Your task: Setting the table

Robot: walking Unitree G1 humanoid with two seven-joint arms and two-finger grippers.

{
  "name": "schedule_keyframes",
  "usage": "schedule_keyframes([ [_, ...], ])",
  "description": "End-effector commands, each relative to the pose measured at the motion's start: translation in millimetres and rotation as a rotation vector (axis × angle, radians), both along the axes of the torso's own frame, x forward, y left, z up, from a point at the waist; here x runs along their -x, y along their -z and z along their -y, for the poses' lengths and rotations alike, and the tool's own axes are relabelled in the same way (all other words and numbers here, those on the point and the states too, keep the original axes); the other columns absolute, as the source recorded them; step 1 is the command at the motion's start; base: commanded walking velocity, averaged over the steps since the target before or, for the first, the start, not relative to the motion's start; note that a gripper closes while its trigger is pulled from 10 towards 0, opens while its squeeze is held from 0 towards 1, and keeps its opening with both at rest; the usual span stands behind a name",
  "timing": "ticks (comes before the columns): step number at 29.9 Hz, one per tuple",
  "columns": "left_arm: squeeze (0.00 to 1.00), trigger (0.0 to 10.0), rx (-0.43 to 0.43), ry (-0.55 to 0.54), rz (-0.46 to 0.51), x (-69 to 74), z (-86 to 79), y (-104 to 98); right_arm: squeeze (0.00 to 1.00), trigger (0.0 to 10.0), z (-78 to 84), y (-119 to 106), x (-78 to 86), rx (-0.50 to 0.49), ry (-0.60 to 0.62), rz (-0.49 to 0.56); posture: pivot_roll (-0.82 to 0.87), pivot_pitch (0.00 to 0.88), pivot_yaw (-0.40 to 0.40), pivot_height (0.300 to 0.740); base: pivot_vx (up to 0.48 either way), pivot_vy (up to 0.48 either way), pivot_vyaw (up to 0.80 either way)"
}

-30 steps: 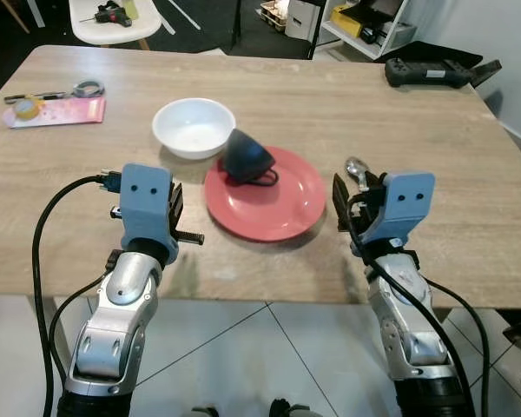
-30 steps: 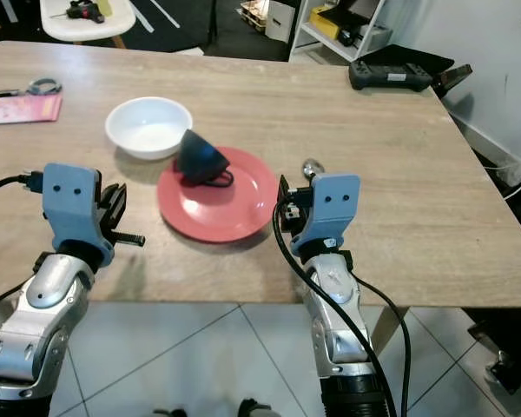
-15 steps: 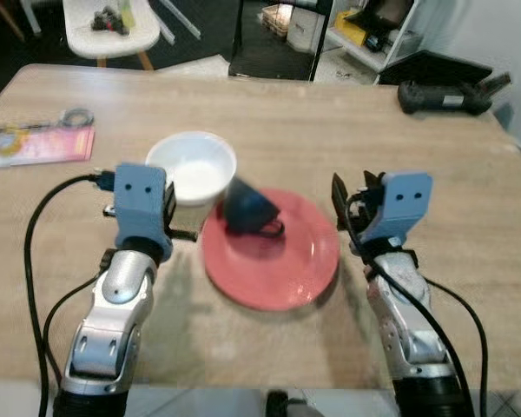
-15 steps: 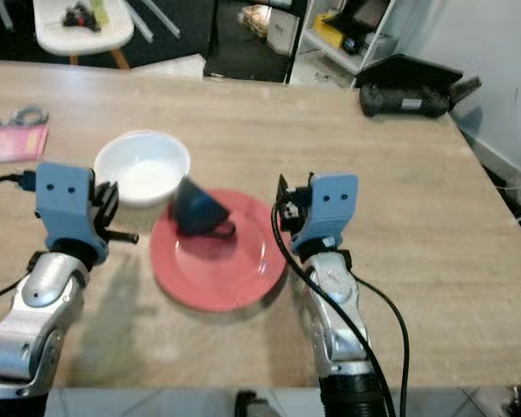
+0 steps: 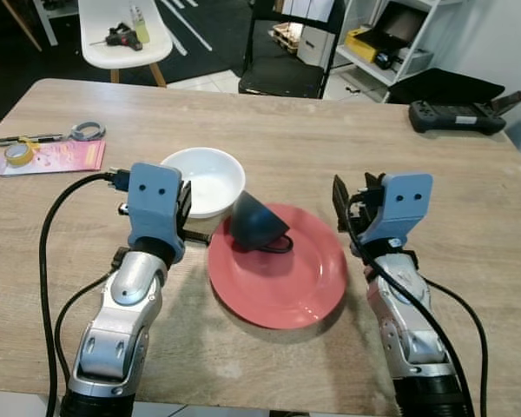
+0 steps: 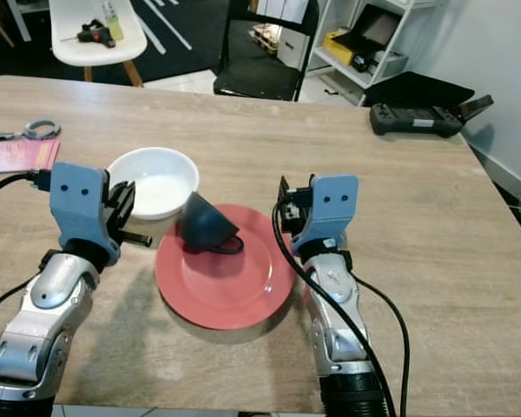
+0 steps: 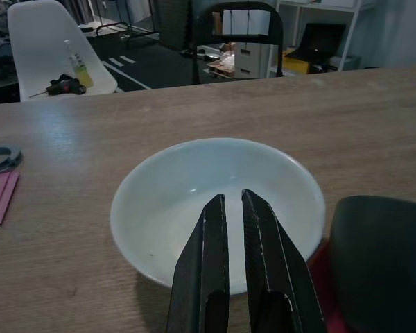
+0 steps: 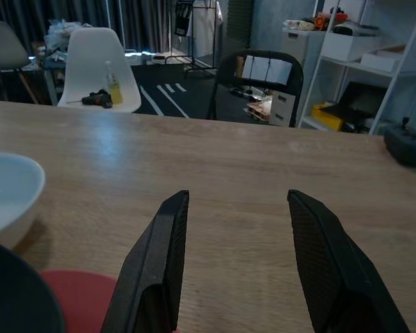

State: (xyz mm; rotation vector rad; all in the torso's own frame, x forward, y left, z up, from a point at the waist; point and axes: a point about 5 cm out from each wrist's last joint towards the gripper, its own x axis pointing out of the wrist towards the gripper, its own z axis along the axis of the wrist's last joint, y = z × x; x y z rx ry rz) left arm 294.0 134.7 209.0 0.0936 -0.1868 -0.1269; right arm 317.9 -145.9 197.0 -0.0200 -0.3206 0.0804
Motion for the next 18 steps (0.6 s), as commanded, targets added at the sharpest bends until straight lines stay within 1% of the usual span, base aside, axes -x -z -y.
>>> schedule_keyframes([
  [1, 0.00, 10.0, -0.010, 0.005, -0.009, 3.3, 0.2, 2, 0.00, 10.0, 6.8, 1, 1.4, 0.052, 0.005, 0.005, 0.07, 0.146, 0.024, 0.740, 0.000, 0.000, 0.00],
  [2, 0.00, 10.0, -0.016, 0.006, -0.014, 4.8, -1.0, 3, 0.00, 10.0, 10.6, -4, 1.6, 0.124, -0.006, 0.021, 0.07, 0.146, 0.024, 0.740, 0.000, 0.000, 0.00],
  [3, 0.00, 10.0, -0.016, 0.006, -0.014, 4.8, -1.0, 3, 0.00, 10.0, 10.6, -4, 1.6, 0.124, -0.006, 0.021, 0.07, 0.146, 0.024, 0.740, 0.000, 0.000, 0.00],
  [4, 0.00, 10.0, -0.018, 0.006, -0.016, 5.4, -1.6, 4, 0.00, 10.0, 12.5, -5, 1.6, 0.146, -0.007, 0.024, 0.07, 0.146, 0.024, 0.740, 0.000, 0.000, 0.00],
  [5, 0.00, 10.0, -0.038, 0.015, -0.027, 7.8, -3.8, 6, 0.00, 10.0, 15.4, -6, 1.2, 0.163, -0.054, -0.005, 0.06, 0.147, 0.025, 0.740, 0.000, 0.000, 0.00],
  [6, 0.00, 10.0, -0.081, 0.041, -0.045, 13.3, -7.2, 11, 0.00, 10.0, 17.8, -5, 3.4, 0.138, -0.172, -0.069, 0.06, 0.148, 0.025, 0.740, 0.000, 0.000, 0.00],
  [7, 0.00, 10.0, -0.100, 0.055, -0.051, 15.8, -8.4, 13, 0.00, 10.0, 17.5, -5, 5.4, 0.110, -0.230, -0.096, 0.06, 0.148, 0.025, 0.740, 0.000, 0.000, 0.00],
  [8, 0.00, 10.0, -0.168, 0.070, -0.049, 20.3, -10.9, 18, 0.00, 10.0, 16.6, -6, 9.6, 0.096, -0.296, -0.103, 0.06, 0.148, 0.024, 0.740, 0.000, 0.000, 0.00],
  [9, 0.00, 10.0, -0.216, 0.082, -0.049, 23.5, -12.5, 21, 0.00, 10.0, 15.9, -6, 12.6, 0.090, -0.339, -0.105, 0.06, 0.148, 0.024, 0.740, 0.000, 0.000, 0.00],
  [10, 0.00, 10.0, -0.216, 0.082, -0.049, 23.5, -12.5, 21, 0.00, 10.0, 15.9, -6, 12.6, 0.090, -0.339, -0.105, 0.06, 0.148, 0.024, 0.740, 0.000, 0.000, 0.00],
  [11, 0.00, 10.0, -0.298, 0.093, -0.055, 29.4, -15.7, 28, 0.00, 10.0, 14.8, -7, 17.3, 0.090, -0.392, -0.097, 0.06, 0.150, 0.023, 0.740, 0.000, 0.000, 0.00],
  [12, 0.00, 10.0, -0.344, 0.098, -0.083, 38.4, -20.8, 39, 0.00, 10.0, 10.6, -5, 23.4, 0.078, -0.475, -0.112, 0.06, 0.153, 0.021, 0.740, 0.000, 0.000, 0.00],
  [13, 0.00, 10.0, -0.331, 0.093, -0.098, 41.5, -22.8, 42, 0.00, 10.0, 8.1, -4, 25.2, 0.071, -0.506, -0.127, 0.06, 0.153, 0.021, 0.740, 0.000, 0.000, 0.00],
  [14, 0.00, 10.0, -0.331, 0.093, -0.098, 41.5, -22.8, 42, 0.00, 10.0, 8.1, -4, 25.2, 0.071, -0.506, -0.127, 0.06, 0.153, 0.021, 0.740, 0.000, 0.000, 0.00],
  [15, 0.00, 10.0, -0.350, 0.093, -0.129, 51.2, -25.9, 53, 0.00, 10.0, -2.2, -1, 32.3, 0.081, -0.619, -0.151, 0.07, 0.155, 0.020, 0.740, 0.000, 0.000, 0.00],
  [16, 0.00, 10.0, -0.366, 0.101, -0.141, 56.1, -26.2, 58, 0.00, 10.0, -6.5, 0, 34.2, 0.086, -0.662, -0.165, 0.07, 0.155, 0.020, 0.740, 0.000, 0.000, 0.00],
  [18, 0.00, 10.0, -0.384, 0.110, -0.163, 63.0, -25.7, 66, 0.00, 10.0, -13.8, 3, 32.5, 0.106, -0.686, -0.173, 0.07, 0.154, 0.017, 0.740, 0.000, 0.000, 0.00],
])
